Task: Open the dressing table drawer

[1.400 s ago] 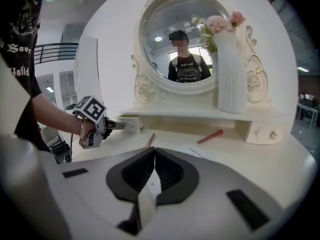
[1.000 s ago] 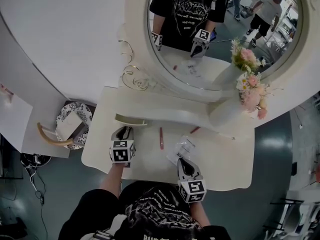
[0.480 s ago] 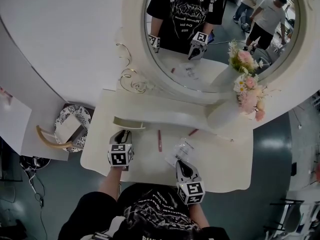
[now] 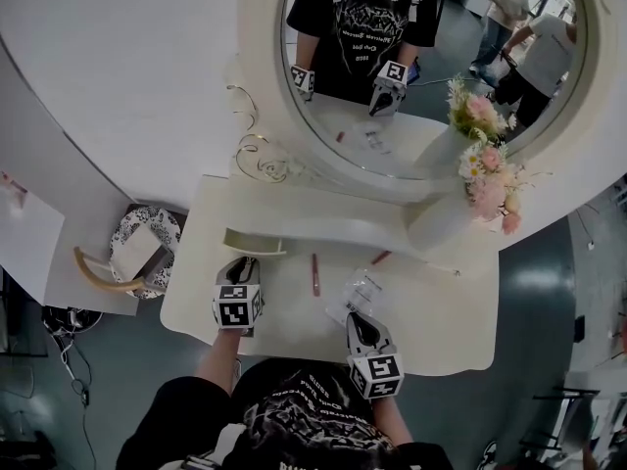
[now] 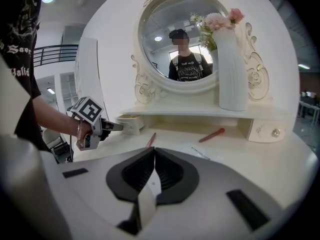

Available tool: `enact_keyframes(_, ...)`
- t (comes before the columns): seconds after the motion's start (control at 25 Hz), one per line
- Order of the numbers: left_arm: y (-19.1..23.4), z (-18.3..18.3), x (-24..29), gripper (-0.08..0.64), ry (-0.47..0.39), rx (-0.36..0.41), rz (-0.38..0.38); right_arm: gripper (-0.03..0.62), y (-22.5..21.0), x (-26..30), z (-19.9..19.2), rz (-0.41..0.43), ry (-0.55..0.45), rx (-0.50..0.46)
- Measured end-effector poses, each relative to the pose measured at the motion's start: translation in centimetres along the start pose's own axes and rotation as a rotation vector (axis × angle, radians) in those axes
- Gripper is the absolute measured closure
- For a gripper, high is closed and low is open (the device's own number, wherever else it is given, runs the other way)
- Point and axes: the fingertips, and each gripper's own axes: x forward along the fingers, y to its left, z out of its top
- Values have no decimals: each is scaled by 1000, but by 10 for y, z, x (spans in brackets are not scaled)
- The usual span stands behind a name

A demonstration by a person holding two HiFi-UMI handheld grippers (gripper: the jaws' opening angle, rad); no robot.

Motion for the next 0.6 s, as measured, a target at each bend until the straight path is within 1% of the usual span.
enact_keyframes(0.6, -1, -7, -9, 459, -2, 7, 0, 580, 1, -3, -1, 1, -6, -3)
